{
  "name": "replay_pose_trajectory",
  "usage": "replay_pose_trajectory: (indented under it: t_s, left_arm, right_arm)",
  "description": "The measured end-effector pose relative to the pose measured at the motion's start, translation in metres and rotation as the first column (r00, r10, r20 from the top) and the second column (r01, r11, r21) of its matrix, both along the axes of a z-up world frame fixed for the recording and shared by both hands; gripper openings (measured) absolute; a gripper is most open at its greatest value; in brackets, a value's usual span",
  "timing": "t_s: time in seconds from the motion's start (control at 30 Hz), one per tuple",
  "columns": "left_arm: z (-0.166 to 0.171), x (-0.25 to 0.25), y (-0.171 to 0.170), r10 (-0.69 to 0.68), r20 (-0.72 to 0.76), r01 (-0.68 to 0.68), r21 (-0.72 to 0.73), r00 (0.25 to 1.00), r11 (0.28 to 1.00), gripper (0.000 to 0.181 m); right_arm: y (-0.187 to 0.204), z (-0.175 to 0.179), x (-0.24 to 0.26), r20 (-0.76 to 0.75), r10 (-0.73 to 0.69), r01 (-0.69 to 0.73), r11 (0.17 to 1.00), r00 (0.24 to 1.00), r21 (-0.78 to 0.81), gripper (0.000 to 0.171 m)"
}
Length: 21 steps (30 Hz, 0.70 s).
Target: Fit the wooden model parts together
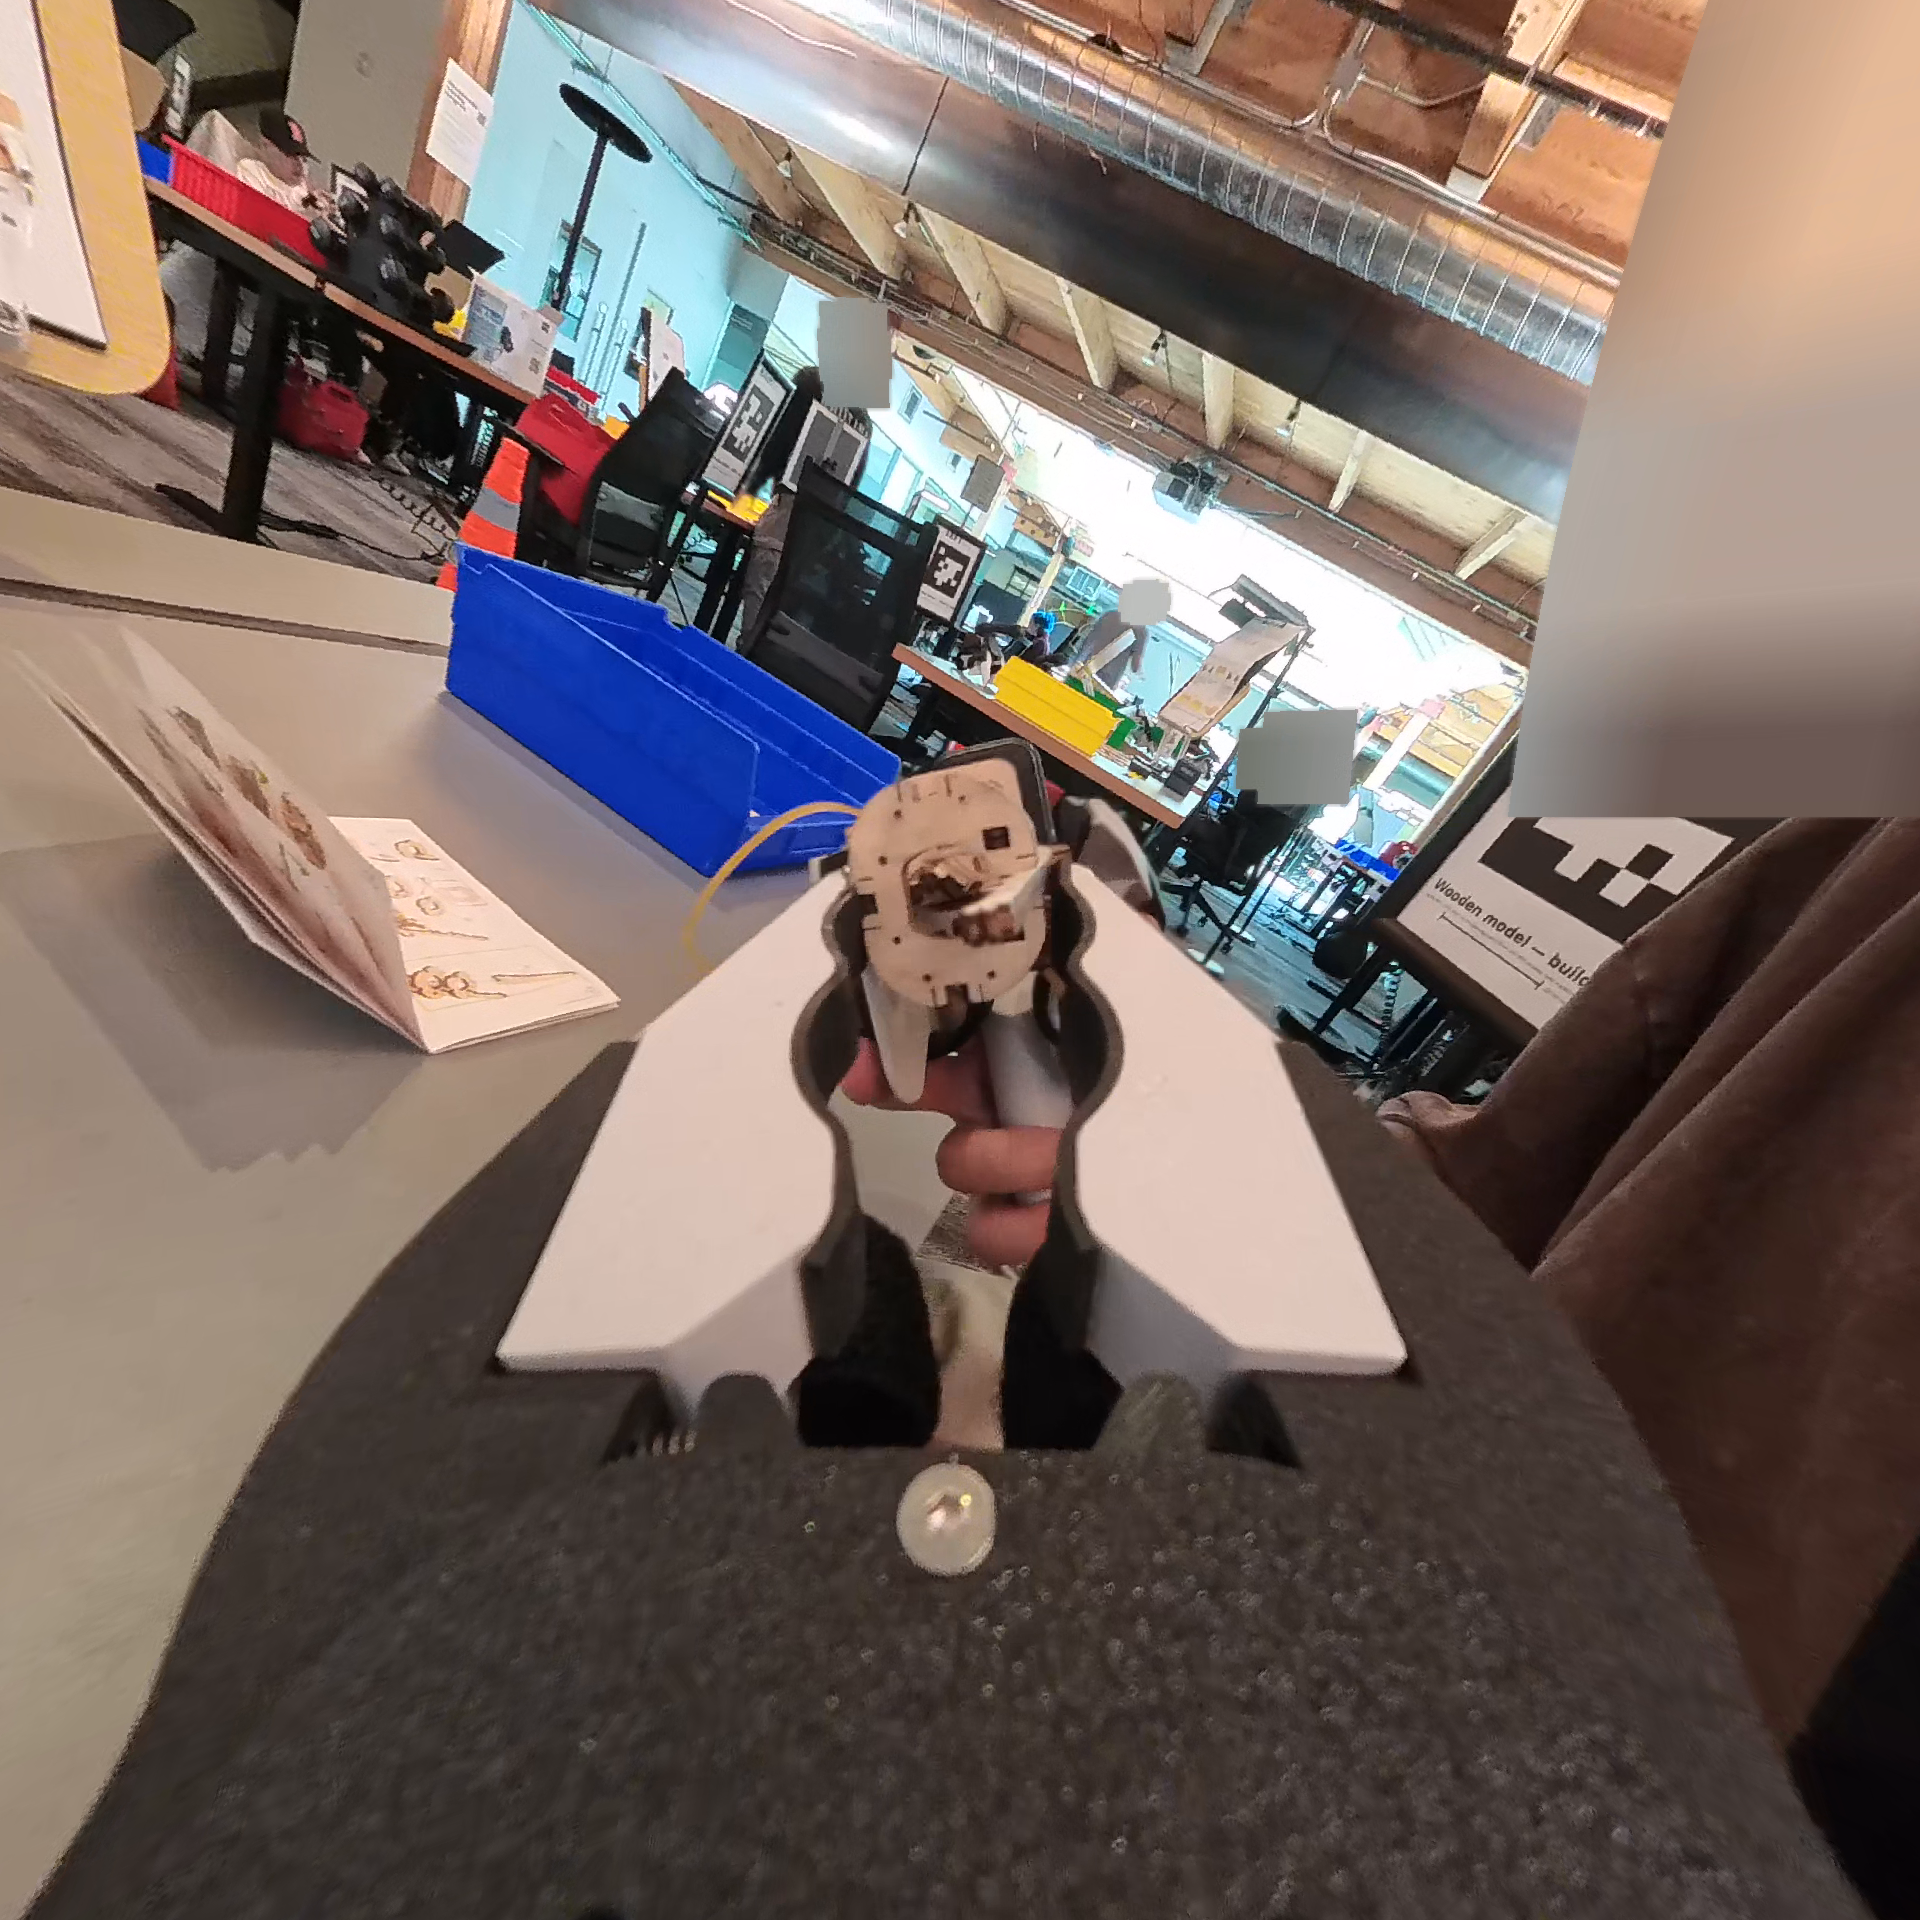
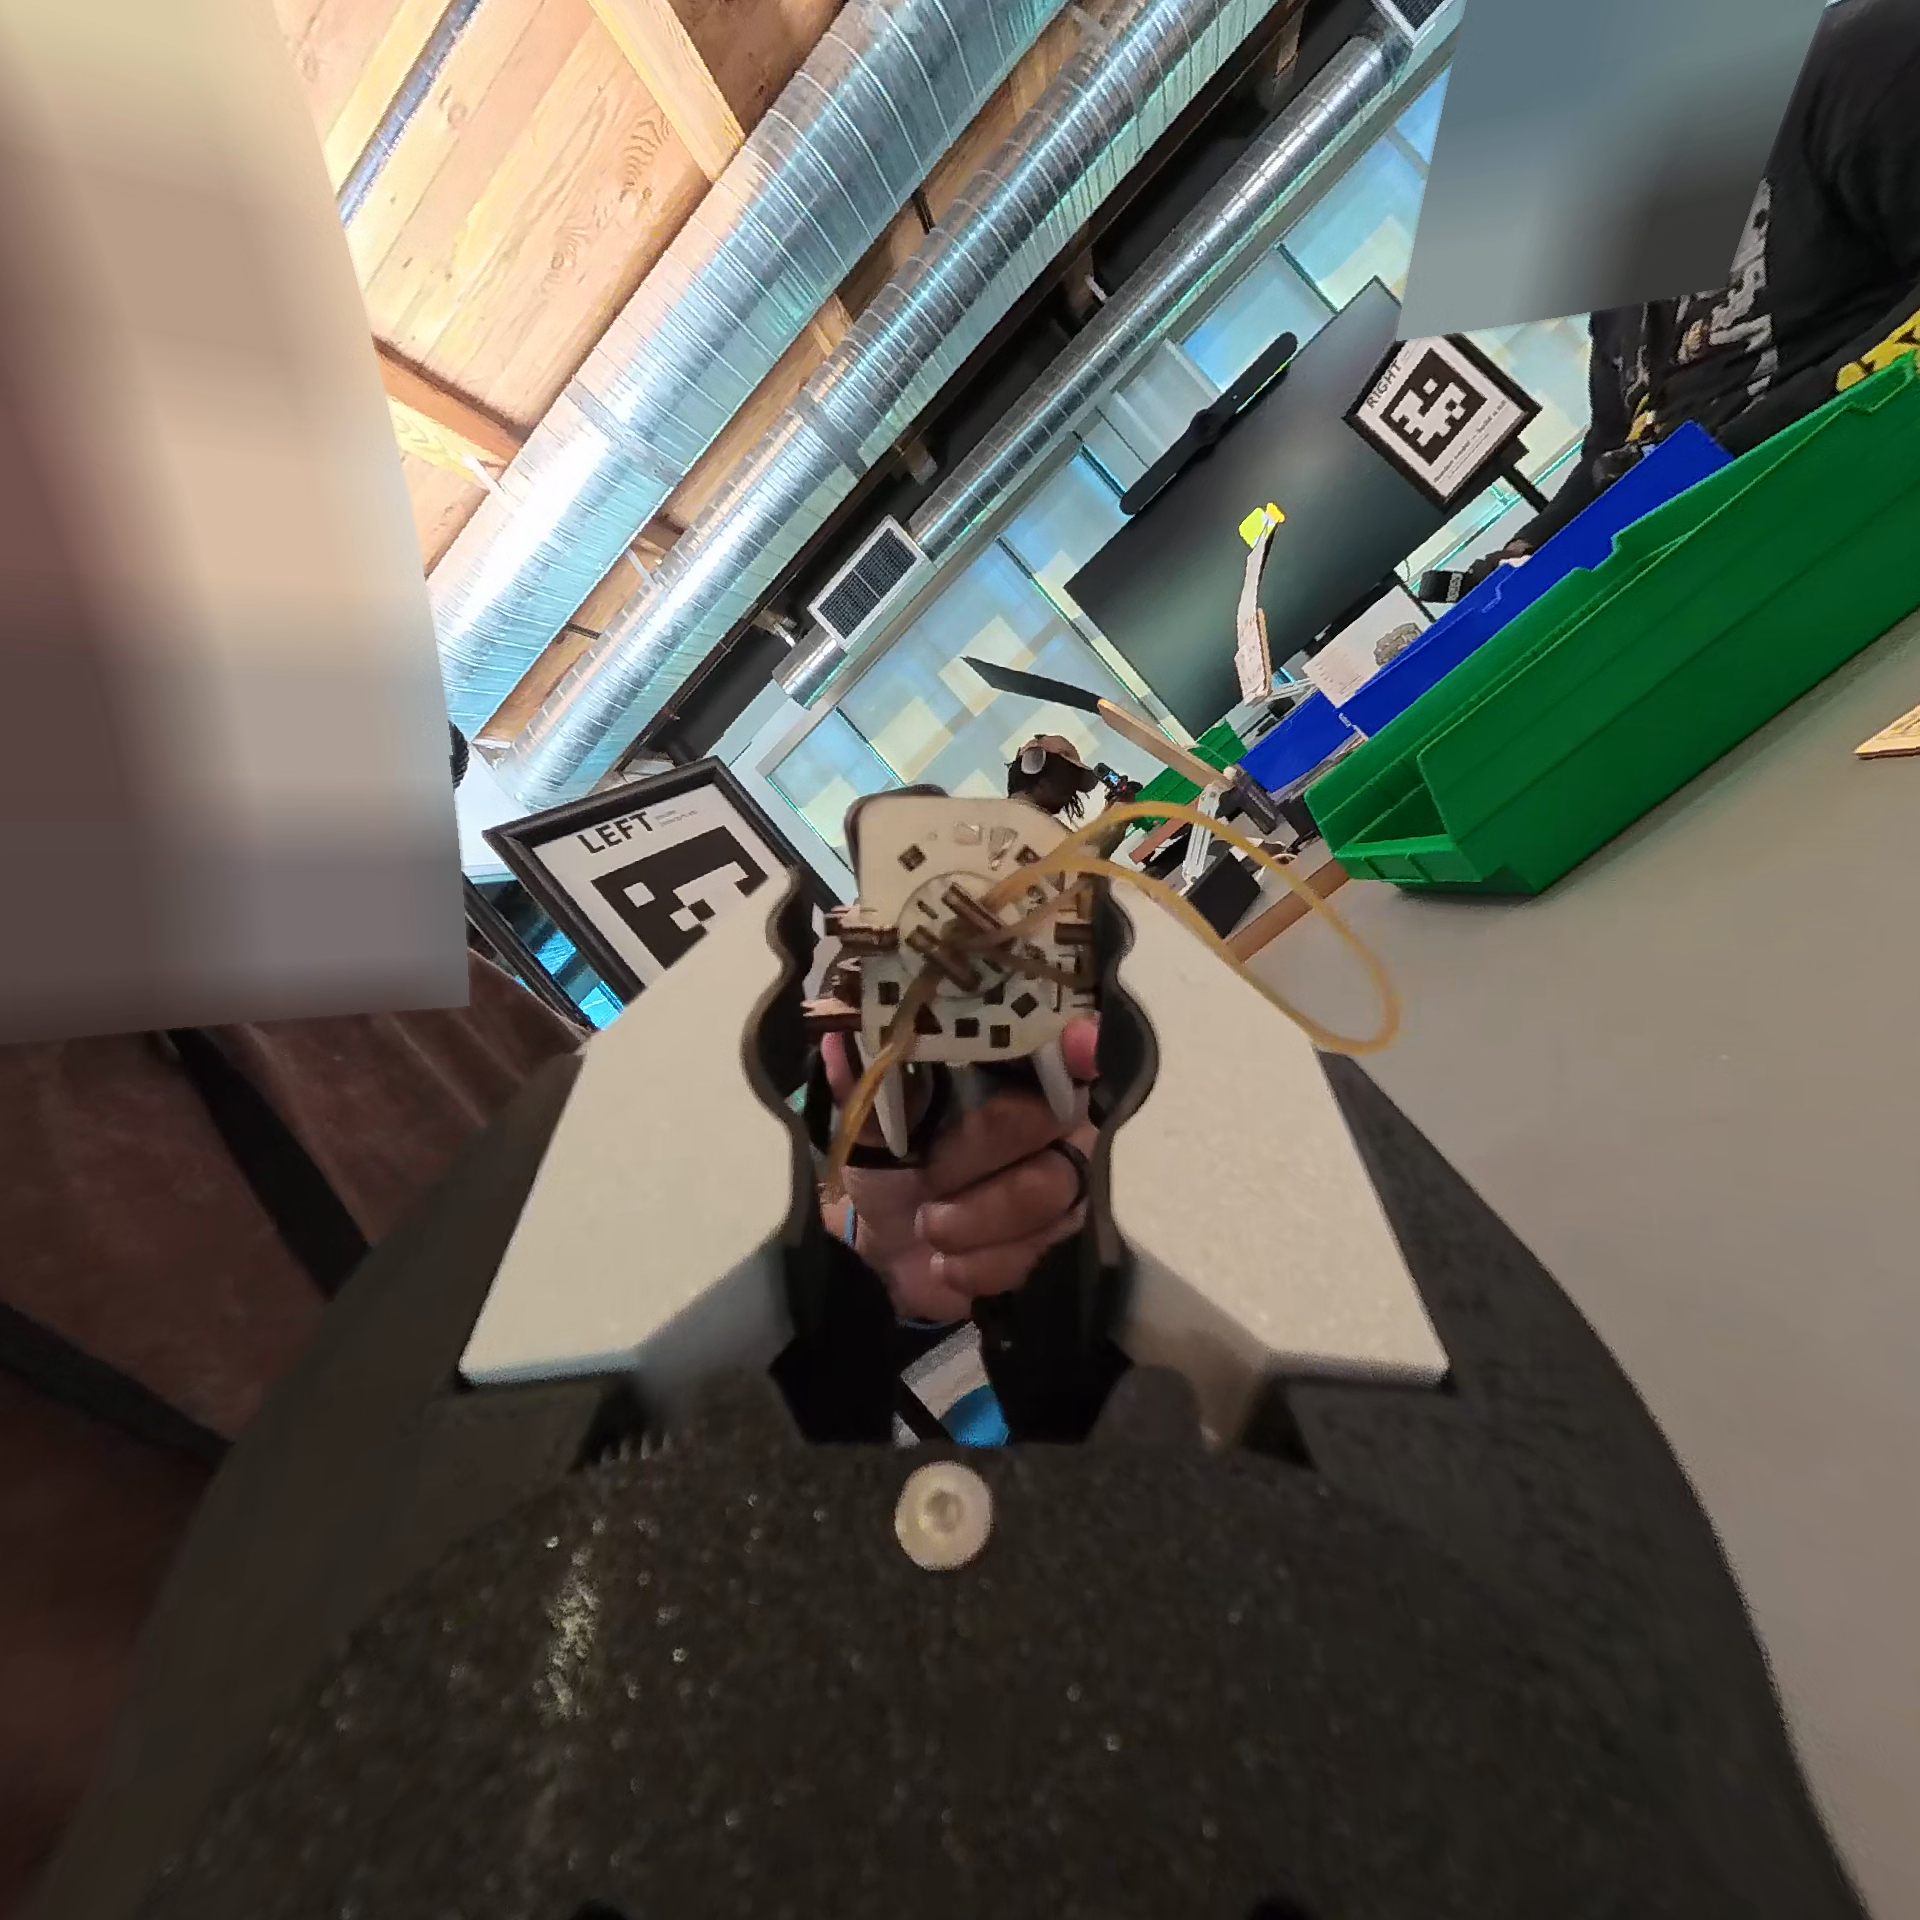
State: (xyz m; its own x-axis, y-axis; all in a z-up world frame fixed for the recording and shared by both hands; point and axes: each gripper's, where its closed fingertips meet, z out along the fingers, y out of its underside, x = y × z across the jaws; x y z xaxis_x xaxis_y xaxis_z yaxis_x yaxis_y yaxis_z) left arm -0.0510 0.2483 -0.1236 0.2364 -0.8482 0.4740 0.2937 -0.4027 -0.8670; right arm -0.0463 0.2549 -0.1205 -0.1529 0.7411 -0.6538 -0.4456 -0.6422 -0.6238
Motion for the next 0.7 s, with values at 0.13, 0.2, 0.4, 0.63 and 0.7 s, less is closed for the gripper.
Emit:
replay_pose_trajectory:
  t_s: [0.13, 0.2, 0.4, 0.63, 0.7]
  left_arm:
    - [-0.0003, 0.0003, -0.0009, 0.018, -0.055, -0.014, 0.066, 0.998, 0.998, 0.033]
    - [0.0007, 0.0006, -0.0022, 0.018, -0.062, -0.013, 0.083, 0.998, 0.996, 0.033]
    - [0.0029, 0.0030, -0.0029, 0.020, -0.054, -0.015, 0.082, 0.998, 0.996, 0.033]
    - [-0.0035, 0.0053, -0.0017, 0.028, -0.080, -0.022, 0.069, 0.996, 0.997, 0.033]
    - [-0.0031, 0.0056, -0.0016, 0.026, -0.071, -0.022, 0.058, 0.997, 0.998, 0.033]
  right_arm:
    - [-0.0007, -0.0041, -0.0007, 0.024, 0.022, -0.022, 1.000, 0.999, -0.001, 0.051]
    - [-0.0016, -0.0045, -0.0002, 0.014, 0.040, -0.040, 0.999, 0.999, -0.007, 0.048]
    - [0.0010, -0.0038, 0.0025, -0.087, 0.049, -0.055, 0.996, 0.995, -0.071, 0.046]
    - [0.0051, -0.0017, 0.0054, -0.102, -0.033, 0.028, 0.999, 0.994, -0.044, 0.046]
    - [0.0049, -0.0006, 0.0058, -0.085, -0.051, 0.049, 0.999, 0.995, -0.019, 0.046]
